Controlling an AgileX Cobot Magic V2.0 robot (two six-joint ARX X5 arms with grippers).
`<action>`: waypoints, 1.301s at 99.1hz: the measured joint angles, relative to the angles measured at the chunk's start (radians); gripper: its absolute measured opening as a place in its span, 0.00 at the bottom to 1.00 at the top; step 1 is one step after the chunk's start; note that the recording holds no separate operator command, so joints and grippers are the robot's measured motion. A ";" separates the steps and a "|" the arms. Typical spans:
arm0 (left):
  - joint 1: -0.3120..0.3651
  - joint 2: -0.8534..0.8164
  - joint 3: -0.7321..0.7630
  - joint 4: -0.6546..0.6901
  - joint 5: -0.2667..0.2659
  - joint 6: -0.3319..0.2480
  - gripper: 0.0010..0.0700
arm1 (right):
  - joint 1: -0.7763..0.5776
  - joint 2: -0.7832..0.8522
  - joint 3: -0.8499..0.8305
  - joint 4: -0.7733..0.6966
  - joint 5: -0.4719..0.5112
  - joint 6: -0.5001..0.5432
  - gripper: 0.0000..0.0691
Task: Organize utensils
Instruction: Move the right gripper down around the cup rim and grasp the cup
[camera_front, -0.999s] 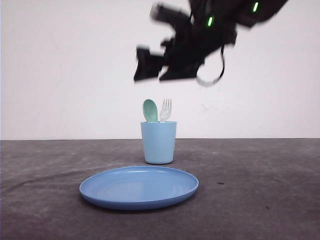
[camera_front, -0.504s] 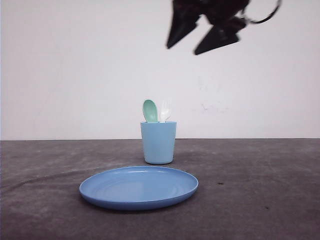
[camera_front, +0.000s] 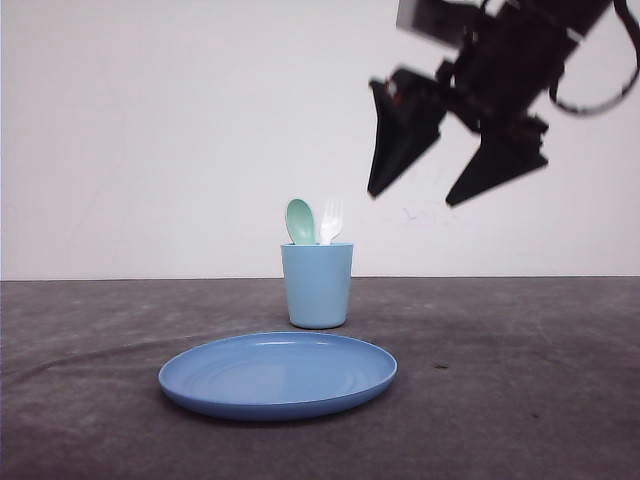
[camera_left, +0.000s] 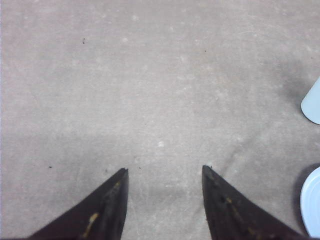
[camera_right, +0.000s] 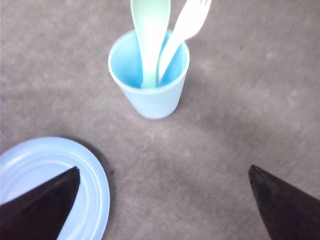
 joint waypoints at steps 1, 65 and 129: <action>0.000 0.000 0.000 0.000 0.000 0.000 0.39 | 0.000 0.001 -0.007 0.010 0.000 0.000 0.99; 0.000 0.000 0.000 0.000 0.000 0.000 0.39 | 0.004 0.337 -0.031 0.485 -0.101 0.040 0.99; 0.000 0.000 0.000 0.001 0.000 0.007 0.39 | 0.033 0.542 0.245 0.457 -0.128 0.041 0.98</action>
